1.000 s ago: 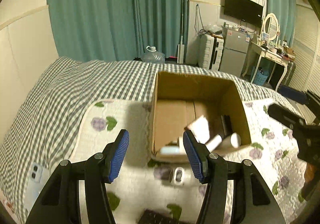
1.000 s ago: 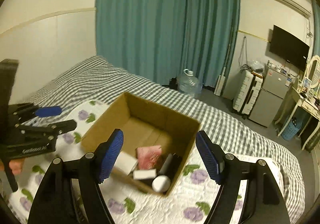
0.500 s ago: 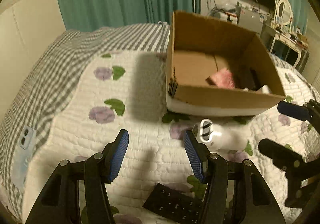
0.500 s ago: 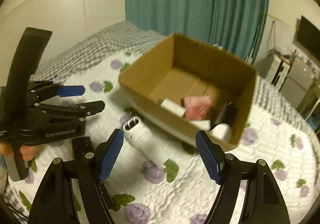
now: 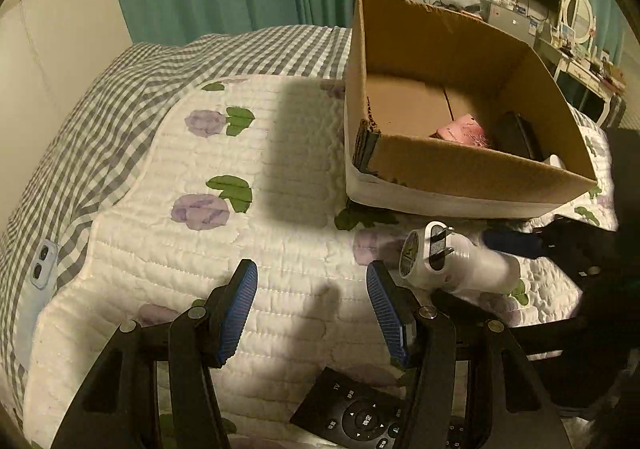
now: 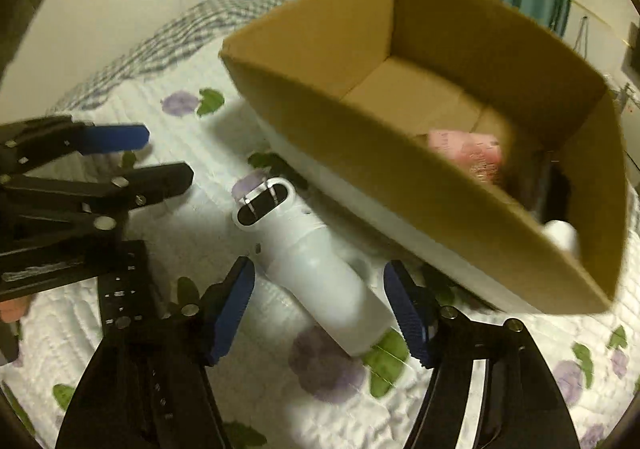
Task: Organize rigid objects
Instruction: 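Grasp the white plug-in device with the right tool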
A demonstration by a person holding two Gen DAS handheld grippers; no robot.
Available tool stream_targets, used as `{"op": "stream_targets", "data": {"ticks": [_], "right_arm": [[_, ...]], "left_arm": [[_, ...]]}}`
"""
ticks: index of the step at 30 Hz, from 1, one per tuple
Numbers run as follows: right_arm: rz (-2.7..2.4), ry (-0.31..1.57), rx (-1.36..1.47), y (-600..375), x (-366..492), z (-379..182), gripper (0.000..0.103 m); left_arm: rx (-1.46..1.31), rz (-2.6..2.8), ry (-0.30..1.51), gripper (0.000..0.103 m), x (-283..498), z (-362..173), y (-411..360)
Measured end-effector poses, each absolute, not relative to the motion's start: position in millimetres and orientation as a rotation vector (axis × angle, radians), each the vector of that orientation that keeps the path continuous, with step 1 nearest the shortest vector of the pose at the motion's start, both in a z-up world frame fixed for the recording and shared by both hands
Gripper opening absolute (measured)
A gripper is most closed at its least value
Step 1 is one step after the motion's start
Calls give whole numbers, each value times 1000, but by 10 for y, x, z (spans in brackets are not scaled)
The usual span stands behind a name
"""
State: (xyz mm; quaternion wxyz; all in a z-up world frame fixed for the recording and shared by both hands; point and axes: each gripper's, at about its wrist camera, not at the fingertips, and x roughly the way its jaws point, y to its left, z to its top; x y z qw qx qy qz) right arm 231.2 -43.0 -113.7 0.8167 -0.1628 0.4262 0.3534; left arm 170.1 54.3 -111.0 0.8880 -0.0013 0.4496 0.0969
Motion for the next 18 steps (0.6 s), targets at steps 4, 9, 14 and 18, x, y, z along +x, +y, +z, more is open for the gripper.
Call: {"op": "stream_targets", "data": {"ticks": [4, 9, 14, 18], "right_arm": [[763, 915, -337, -299, 2379, -1259, 66], [778, 887, -360, -283, 2288, -1226, 46], [731, 857, -341, -513, 2105, -1042, 46], [676, 810, -356, -781, 1922, -820, 46]], "left_arm": [[-8, 220, 941, 60, 1703, -1124, 567], [13, 265, 937, 60, 1645, -1109, 552], [-10, 305, 956, 60, 1463, -1044, 470], [-73, 285, 1054, 60, 1231, -1170, 324]]}}
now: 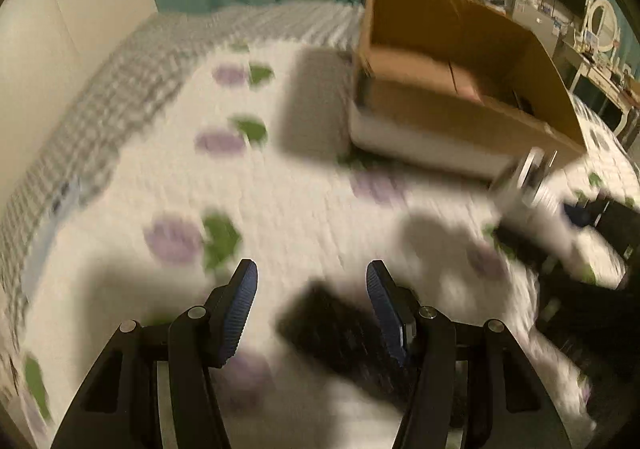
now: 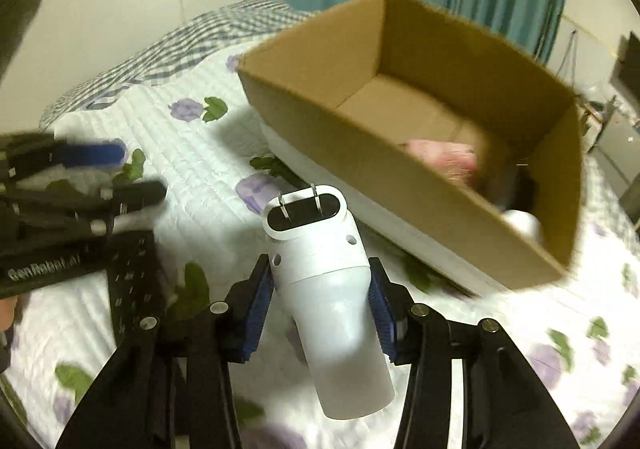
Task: Organize rigid objects
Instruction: 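Grasp the white plug-in device with the right tool, then grasp the black TV remote with the left tool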
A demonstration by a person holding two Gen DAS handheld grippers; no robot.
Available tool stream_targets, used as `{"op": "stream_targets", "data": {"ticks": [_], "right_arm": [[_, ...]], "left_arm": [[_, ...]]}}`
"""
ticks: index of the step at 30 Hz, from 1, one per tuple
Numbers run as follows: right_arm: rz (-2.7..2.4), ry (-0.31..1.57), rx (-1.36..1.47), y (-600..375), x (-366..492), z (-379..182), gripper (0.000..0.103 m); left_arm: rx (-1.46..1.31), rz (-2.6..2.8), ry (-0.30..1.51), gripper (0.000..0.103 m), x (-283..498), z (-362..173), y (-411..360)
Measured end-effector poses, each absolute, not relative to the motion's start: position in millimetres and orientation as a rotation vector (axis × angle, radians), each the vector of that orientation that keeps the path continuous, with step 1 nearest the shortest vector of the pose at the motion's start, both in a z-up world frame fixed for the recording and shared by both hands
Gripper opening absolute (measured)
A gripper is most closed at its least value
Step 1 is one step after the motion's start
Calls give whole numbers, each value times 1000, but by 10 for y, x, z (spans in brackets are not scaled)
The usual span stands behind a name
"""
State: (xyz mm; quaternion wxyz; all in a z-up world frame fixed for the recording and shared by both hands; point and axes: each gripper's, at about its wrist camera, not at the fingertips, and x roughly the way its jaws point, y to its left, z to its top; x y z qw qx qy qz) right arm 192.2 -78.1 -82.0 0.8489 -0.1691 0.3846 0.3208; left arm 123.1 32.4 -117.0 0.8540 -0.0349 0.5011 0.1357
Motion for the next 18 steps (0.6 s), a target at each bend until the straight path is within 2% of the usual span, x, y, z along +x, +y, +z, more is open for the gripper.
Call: {"op": "stream_targets", "data": {"ticks": [3, 7, 15, 18], "right_arm": [[636, 785, -347, -967, 1844, -669, 46], [619, 757, -328, -1067, 1749, -567, 46], [586, 739, -290, -1306, 1660, -486, 46], [586, 725, -270, -1358, 1666, -445, 46]], "left_arm": [[-82, 305, 1149, 60, 1071, -1326, 176], [-22, 360, 1133, 60, 968, -1342, 20], [-142, 390, 1180, 60, 917, -1298, -23], [-122, 375, 1201, 65, 952, -1354, -113]]}}
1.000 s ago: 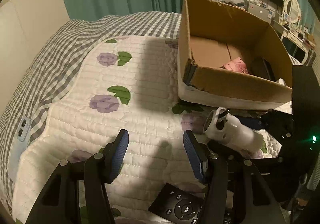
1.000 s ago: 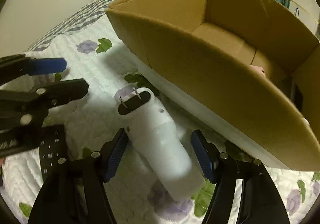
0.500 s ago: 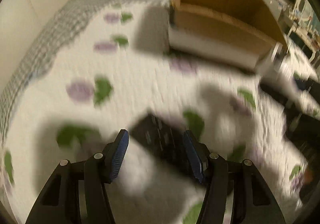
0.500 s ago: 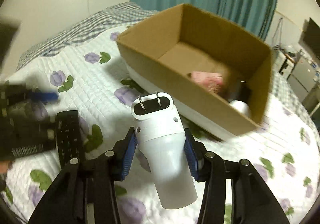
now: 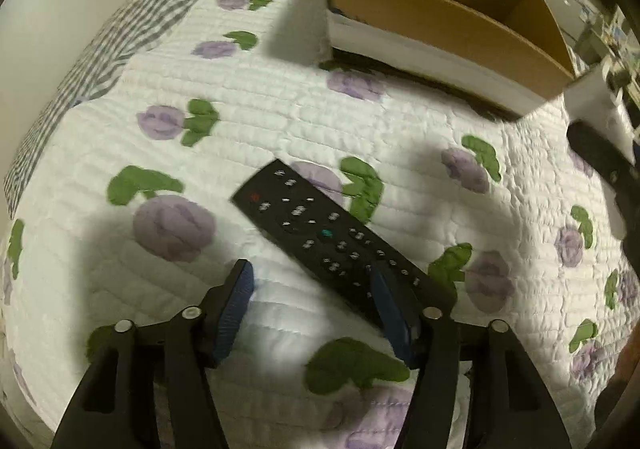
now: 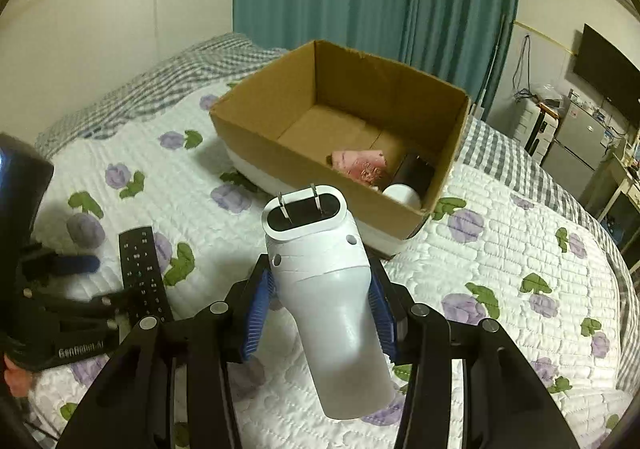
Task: Organize rigid objects
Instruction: 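Grasp the black TV remote with the left tool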
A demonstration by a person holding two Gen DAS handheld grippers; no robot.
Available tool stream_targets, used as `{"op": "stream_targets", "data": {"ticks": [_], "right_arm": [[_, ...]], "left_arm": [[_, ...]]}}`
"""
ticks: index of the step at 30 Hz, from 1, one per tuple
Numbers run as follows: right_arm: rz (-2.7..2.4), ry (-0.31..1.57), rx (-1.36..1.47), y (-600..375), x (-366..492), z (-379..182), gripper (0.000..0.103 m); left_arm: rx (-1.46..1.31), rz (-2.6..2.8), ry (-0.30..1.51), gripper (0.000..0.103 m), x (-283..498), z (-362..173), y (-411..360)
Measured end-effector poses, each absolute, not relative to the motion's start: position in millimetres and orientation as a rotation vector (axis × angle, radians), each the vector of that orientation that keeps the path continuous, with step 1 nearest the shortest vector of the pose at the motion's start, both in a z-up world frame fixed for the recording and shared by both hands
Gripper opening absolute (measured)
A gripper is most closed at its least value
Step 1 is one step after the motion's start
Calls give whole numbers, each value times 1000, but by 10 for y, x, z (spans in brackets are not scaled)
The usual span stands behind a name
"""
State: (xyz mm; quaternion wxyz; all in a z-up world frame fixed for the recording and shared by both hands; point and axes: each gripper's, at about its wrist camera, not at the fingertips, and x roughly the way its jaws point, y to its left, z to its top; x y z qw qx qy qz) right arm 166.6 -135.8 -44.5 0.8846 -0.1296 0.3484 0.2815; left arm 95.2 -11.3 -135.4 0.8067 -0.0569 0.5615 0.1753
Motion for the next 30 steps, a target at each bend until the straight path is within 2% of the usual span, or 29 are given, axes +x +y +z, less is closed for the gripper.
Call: {"op": "stream_targets", "data": {"ticks": [7, 11, 22, 30], "right_arm": [[588, 748, -233, -1438, 1730, -498, 46], [581, 745, -209, -1483, 1761, -473, 46], [572, 727, -229, -1450, 1737, -435, 46], [578, 699, -208, -1509, 1688, -362, 46]], "left_arm": [[-244, 350, 1233, 69, 1233, -1568, -48], [-192, 378, 1258, 70, 1358, -1654, -113], [-253, 408, 1191, 70, 1032, -1315, -204], [-273, 498, 1235, 71, 1015, -1491, -226]]}}
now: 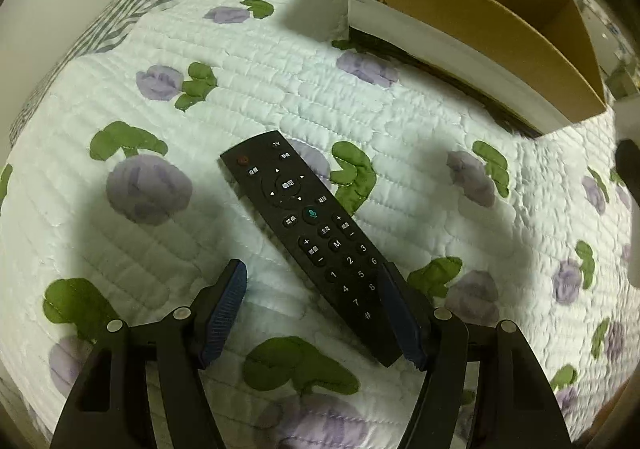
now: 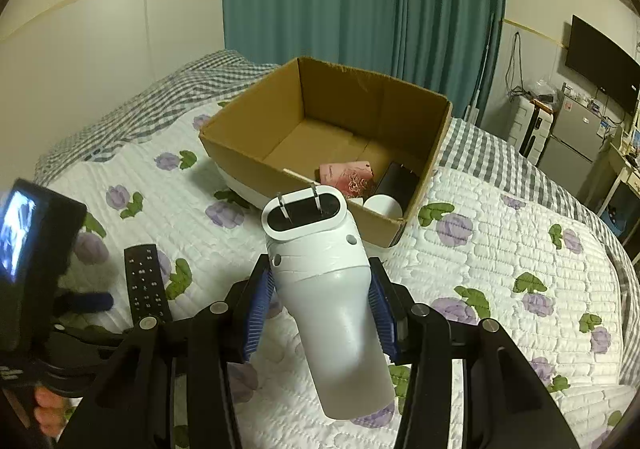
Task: Organize rigid objects
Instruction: 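Grasp the black TV remote with the left tool, then carry the remote and white device into the box and open both tools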
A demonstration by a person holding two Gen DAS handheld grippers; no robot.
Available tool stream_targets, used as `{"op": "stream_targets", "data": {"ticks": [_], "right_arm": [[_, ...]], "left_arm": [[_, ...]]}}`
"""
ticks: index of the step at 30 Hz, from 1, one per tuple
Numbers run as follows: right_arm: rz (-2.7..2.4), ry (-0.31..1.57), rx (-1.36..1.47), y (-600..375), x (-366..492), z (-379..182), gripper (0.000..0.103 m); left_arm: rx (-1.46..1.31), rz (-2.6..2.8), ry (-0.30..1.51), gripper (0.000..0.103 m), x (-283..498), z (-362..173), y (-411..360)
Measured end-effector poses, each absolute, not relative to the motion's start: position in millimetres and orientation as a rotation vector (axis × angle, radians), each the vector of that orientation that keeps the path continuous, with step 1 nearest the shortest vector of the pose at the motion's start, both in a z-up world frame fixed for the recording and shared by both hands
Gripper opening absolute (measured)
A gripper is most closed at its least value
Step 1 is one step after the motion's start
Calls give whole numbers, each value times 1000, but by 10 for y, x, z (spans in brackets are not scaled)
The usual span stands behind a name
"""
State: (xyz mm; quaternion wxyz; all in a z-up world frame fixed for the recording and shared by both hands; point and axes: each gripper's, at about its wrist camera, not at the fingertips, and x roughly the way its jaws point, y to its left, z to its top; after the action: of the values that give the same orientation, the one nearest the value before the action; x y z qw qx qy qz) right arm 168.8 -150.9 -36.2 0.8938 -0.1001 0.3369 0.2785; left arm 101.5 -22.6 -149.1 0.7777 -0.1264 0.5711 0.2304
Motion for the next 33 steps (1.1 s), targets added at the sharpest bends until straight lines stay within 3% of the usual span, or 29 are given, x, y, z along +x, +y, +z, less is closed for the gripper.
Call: {"op": "stream_targets", "data": {"ticks": [7, 11, 13, 22, 33], "right_arm": [[562, 701, -155, -1675, 1745, -355, 46], [555, 695, -140, -1733, 1759, -346, 46], [555, 697, -143, -1734, 1762, -357, 46], [555, 699, -163, -1676, 1761, -369, 46], [563, 688, -188, -1588, 1780, -296, 46]], "left_arm": [[-260, 535, 1276, 73, 1366, -1807, -308], [-274, 463, 1241, 70, 1401, -1729, -392], [-277, 389, 1226, 50, 1410, -1672, -435], [-210, 227, 1145, 20, 1340, -1419, -552], [-107, 180, 948, 20, 1294, -841, -421]]}}
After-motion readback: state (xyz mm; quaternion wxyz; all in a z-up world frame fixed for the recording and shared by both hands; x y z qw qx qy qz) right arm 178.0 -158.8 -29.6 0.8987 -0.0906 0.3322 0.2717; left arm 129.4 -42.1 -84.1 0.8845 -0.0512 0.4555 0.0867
